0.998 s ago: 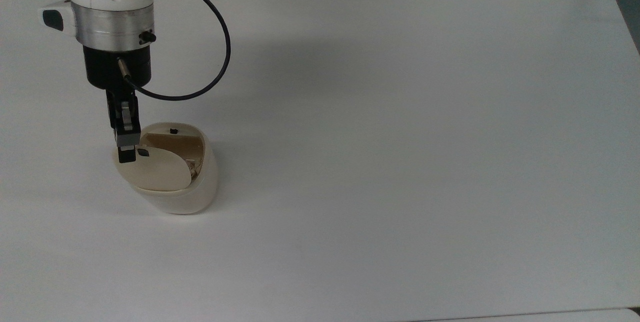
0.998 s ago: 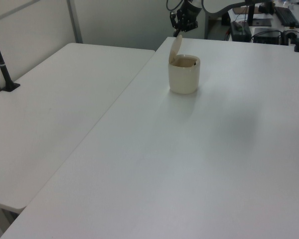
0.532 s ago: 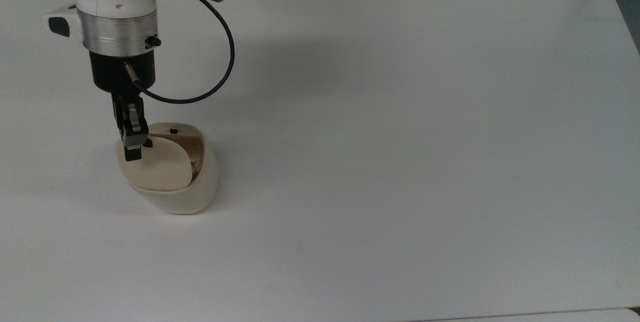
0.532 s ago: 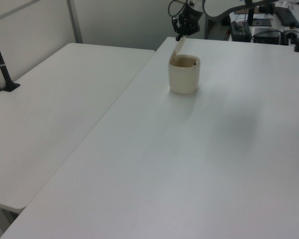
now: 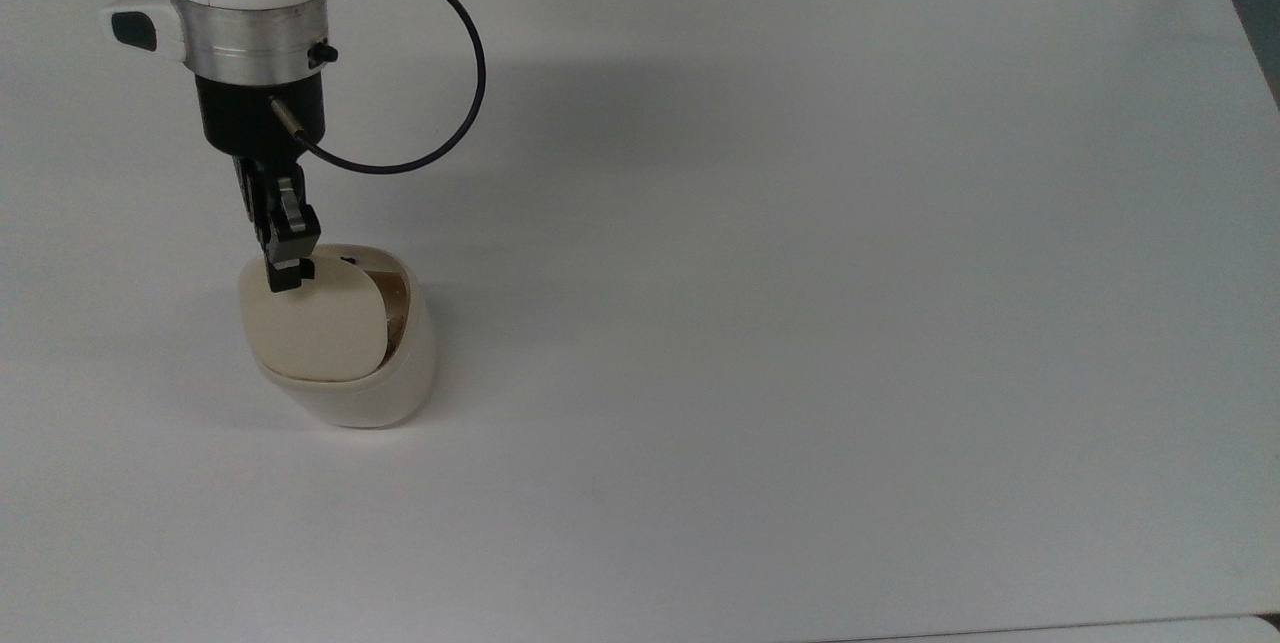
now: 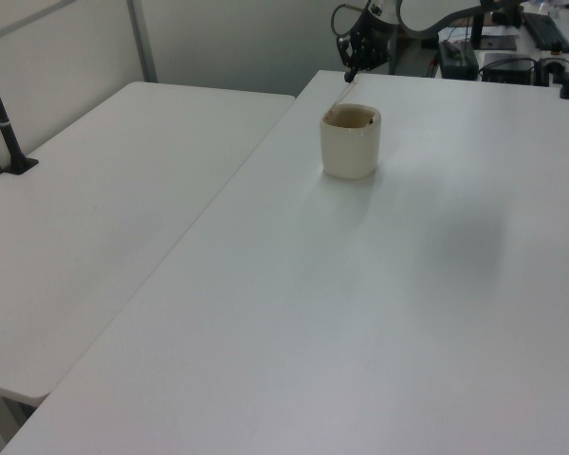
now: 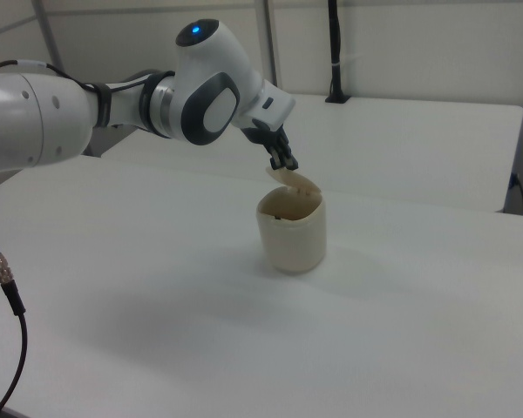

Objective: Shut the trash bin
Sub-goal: 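Press the lid down flat onto the bin rim with the gripper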

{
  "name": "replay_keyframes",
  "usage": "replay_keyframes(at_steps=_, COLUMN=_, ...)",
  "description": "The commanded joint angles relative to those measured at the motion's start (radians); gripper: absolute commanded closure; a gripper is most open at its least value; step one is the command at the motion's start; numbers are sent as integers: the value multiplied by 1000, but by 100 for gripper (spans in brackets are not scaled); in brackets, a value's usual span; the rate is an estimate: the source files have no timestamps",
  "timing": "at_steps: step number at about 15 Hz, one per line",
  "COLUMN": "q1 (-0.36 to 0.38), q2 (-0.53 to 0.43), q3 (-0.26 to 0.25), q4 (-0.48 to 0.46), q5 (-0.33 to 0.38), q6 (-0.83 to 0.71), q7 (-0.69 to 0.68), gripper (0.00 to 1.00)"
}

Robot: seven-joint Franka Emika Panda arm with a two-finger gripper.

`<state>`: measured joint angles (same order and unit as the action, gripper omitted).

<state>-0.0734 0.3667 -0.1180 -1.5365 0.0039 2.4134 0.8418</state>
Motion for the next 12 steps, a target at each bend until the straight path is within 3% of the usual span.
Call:
replay_keyframes(at_steps=1, q1=10, q2=-43, q3=3, q4=-74, q5=-16, q6=-17, q7=-64, gripper=100)
replay_keyframes(at_steps=5, q1=10, q2=-40, q3=20, q4=-79, q5=-24, q6=-109, q7=-148, gripper=100)
replay_keyframes(at_steps=12, q1=9, q2=-31, q3=34, q4=-123, q5=-62, q6=-116, q7=-188, gripper=100)
